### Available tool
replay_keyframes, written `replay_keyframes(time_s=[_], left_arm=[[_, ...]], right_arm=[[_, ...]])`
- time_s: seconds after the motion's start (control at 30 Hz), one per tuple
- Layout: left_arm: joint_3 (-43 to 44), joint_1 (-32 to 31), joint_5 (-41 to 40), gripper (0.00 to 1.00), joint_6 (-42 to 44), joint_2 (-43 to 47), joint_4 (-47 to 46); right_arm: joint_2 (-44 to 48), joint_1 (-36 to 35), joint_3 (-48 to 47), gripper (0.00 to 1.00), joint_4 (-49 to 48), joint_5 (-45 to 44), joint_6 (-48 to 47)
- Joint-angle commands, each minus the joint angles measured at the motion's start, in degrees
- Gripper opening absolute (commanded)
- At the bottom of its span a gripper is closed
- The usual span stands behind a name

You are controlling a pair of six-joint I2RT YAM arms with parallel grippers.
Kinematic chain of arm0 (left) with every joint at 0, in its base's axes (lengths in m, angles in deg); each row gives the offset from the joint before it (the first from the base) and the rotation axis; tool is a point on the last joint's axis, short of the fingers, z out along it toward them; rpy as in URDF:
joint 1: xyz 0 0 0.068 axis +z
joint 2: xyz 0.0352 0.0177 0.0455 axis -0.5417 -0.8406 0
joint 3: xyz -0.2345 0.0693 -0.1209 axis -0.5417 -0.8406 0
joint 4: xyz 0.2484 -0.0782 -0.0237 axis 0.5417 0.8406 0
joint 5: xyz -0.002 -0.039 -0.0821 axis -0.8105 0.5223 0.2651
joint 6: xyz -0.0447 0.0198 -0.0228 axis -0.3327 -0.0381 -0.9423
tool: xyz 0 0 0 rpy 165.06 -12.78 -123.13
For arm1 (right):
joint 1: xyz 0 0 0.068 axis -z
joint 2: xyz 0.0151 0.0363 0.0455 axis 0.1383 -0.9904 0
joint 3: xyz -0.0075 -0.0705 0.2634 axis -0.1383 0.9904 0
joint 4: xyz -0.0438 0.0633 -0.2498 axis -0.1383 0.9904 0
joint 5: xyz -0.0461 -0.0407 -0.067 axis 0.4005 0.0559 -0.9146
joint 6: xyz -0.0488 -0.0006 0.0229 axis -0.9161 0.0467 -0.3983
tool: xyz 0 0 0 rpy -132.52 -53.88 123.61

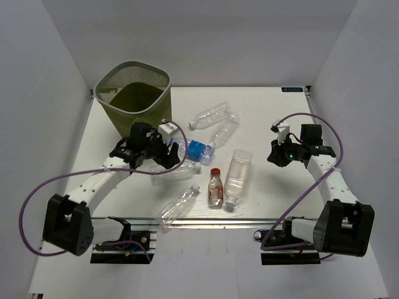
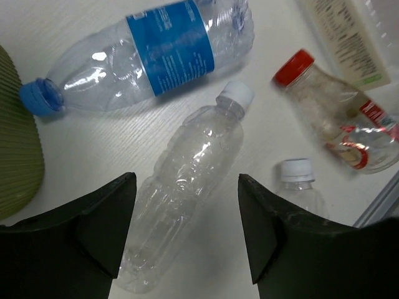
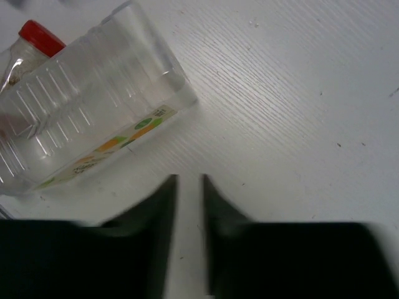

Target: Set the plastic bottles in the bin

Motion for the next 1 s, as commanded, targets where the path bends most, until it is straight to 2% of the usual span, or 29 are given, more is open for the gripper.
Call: replay_keyframes(time_s=[0.0,0.03,0.07,0.1,0.37,0.47,0.5,0.7,0.73,0.83,0.97], left_arm=[[1.98,-2.64,-3.48,0.76,8.14,-3.32,3.91],[1.98,-3.26,-3.48,0.76,8.93,-4.02,4.44],[1.98,-4.31,-4.35,0.76,10.33,-5.51,4.44],[1.98,-4.84,-4.97,0.76,10.87,-6.48,4.44],[4.61,-9.76,-10.59,0.70,13.25,-16.15,6.37],[5.14,-11.00,-13.40,0.59,14.30,-21.05,7.69],[5.14,-11.70,-13.41,0.59,14.30,-22.12,7.69],[5.14,-13.29,-15.61,0.42,13.07,-23.36,6.46],[5.14,-13.29,-15.61,0.42,13.07,-23.36,6.46],[5.14,-14.52,-16.31,0.67,13.07,-24.68,7.86],[5.14,-15.66,-16.32,0.70,13.07,-25.91,7.87]], right_arm=[[1.77,-0.12,0.09,0.51,1.00,4.60,-3.19],[1.60,-0.12,-0.26,0.68,1.18,4.86,-3.71],[1.42,-0.12,-0.44,0.76,1.70,5.21,-4.07],[1.16,-0.03,-0.96,0.90,1.71,5.13,-3.98],[-0.41,-0.03,-2.28,0.90,-0.23,4.16,0.58],[-1.30,-0.03,-3.77,0.90,0.56,6.25,2.43],[-1.48,0.05,-4.13,0.90,0.48,6.88,2.52],[-2.53,-0.56,-6.93,0.89,5.74,16.63,2.43],[-3.14,-0.91,-7.64,0.87,11.58,19.95,1.04],[-6.22,-1.79,-10.01,0.90,19.25,23.93,-3.28],[-5.70,-2.58,-10.28,0.90,17.71,23.15,-1.97]])
